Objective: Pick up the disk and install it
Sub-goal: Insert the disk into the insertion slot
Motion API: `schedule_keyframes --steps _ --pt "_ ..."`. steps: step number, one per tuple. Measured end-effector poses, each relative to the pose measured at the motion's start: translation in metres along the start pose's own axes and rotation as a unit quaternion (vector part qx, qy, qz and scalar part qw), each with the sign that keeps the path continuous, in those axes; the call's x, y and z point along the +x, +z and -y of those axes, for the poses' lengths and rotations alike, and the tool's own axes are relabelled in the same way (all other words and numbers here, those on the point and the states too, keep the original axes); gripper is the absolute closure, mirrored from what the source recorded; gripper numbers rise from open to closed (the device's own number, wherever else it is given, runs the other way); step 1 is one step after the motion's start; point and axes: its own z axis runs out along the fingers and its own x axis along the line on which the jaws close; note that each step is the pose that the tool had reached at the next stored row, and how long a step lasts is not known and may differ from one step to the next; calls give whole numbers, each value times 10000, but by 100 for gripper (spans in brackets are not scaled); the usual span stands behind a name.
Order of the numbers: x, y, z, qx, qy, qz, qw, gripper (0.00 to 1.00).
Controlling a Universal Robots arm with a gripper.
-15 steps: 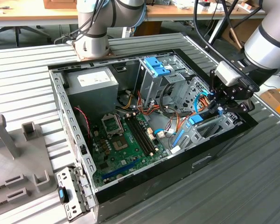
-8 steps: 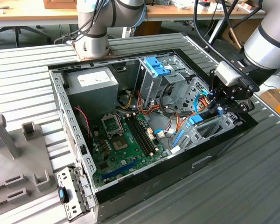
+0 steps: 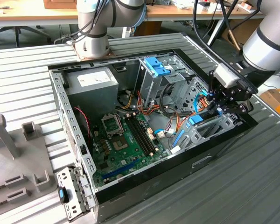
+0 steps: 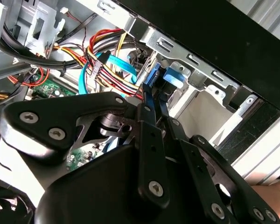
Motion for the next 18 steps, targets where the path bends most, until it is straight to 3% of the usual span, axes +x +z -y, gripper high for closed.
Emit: schedule_keyframes --steps 14,16,18 --pt "4 40 -4 0 0 2 10000 83" --pt "4 38 -3 0 0 -1 10000 69" --pt "4 38 -4 0 0 -2 10000 69"
